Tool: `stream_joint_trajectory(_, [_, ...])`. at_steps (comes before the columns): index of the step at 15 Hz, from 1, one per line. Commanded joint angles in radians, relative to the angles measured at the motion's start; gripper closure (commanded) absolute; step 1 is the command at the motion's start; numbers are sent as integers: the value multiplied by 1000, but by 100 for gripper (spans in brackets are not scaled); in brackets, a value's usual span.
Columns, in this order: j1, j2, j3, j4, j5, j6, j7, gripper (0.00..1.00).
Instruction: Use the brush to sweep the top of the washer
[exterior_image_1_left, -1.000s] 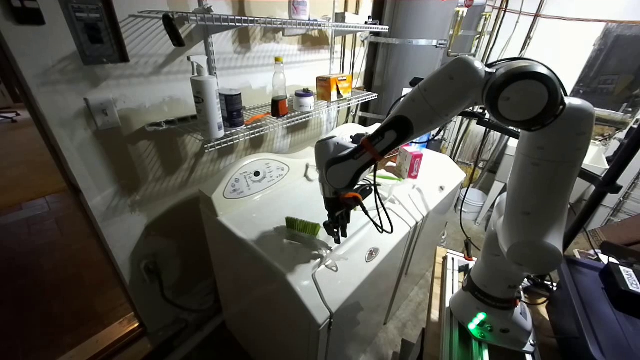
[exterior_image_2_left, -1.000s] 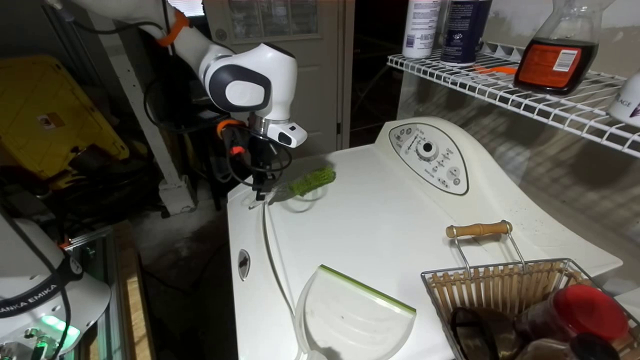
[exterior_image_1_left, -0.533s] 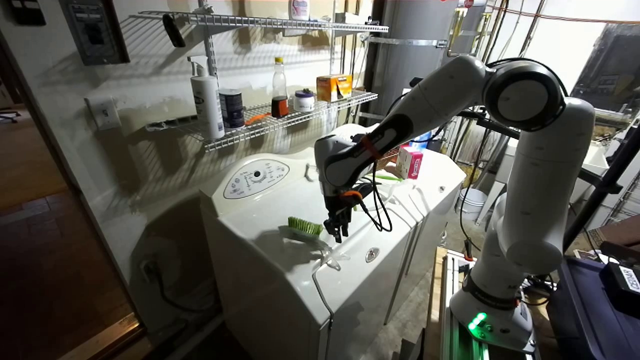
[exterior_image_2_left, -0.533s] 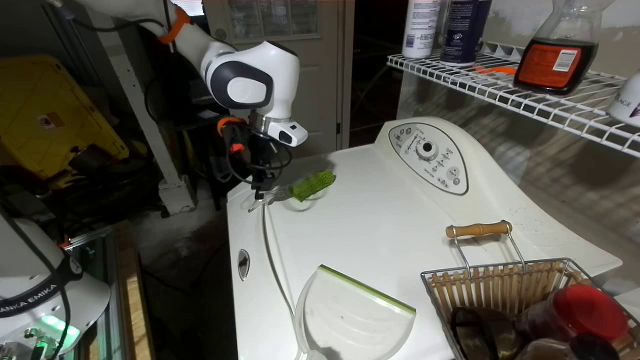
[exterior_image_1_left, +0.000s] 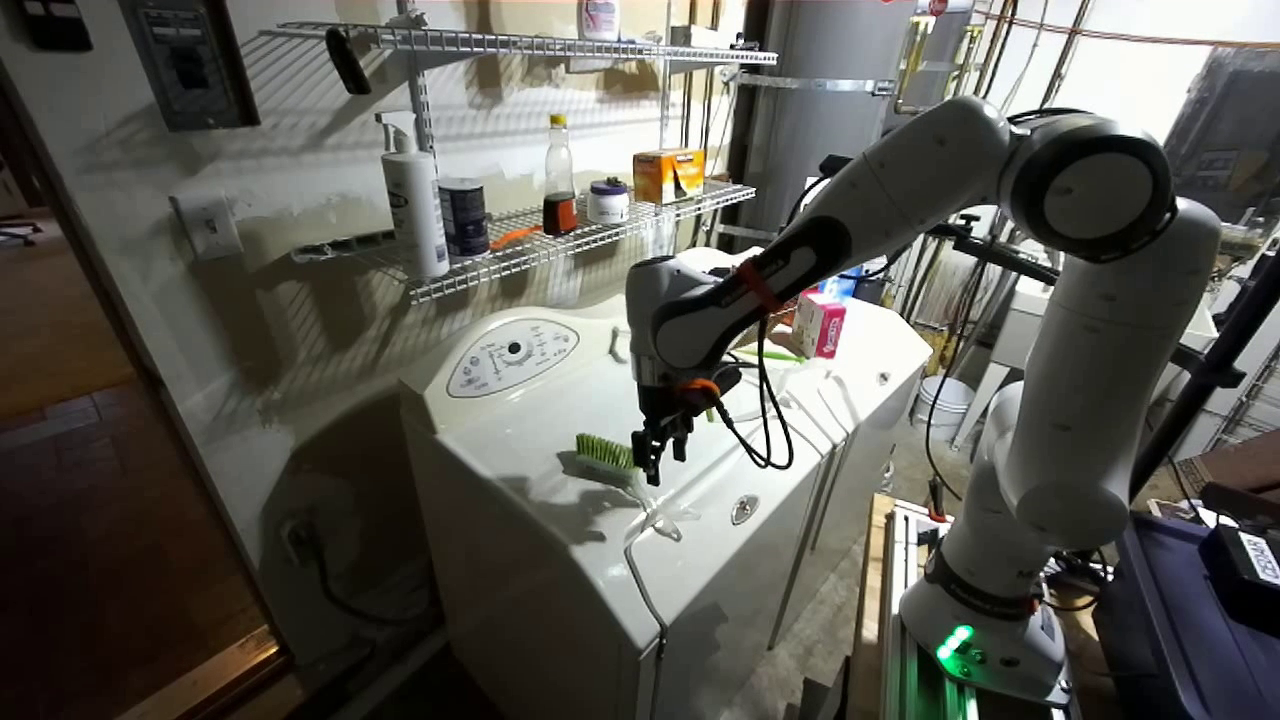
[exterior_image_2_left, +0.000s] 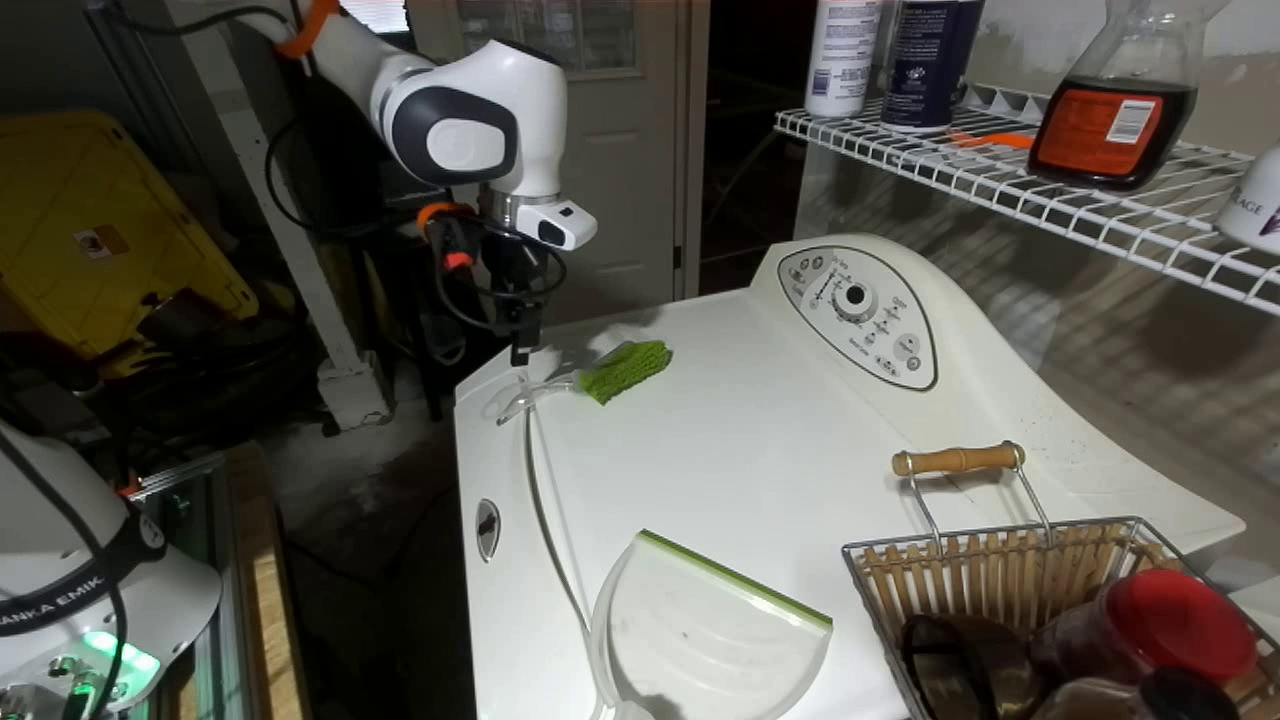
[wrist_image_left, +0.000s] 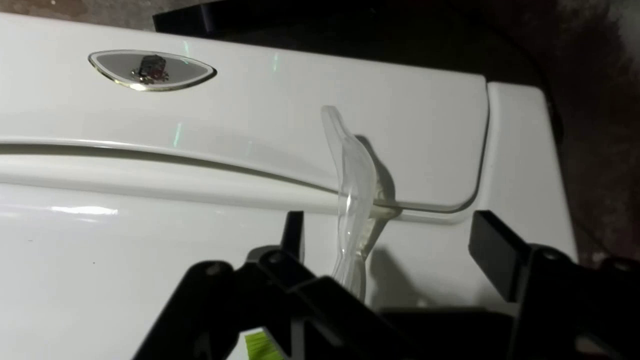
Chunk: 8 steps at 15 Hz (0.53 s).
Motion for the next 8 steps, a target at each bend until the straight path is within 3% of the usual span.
stream_joint_trajectory(1, [4,-10,5,-26,-8,49,6,0])
stream_joint_trajectory(8, [16,16,12,-59,-31,92,58,0])
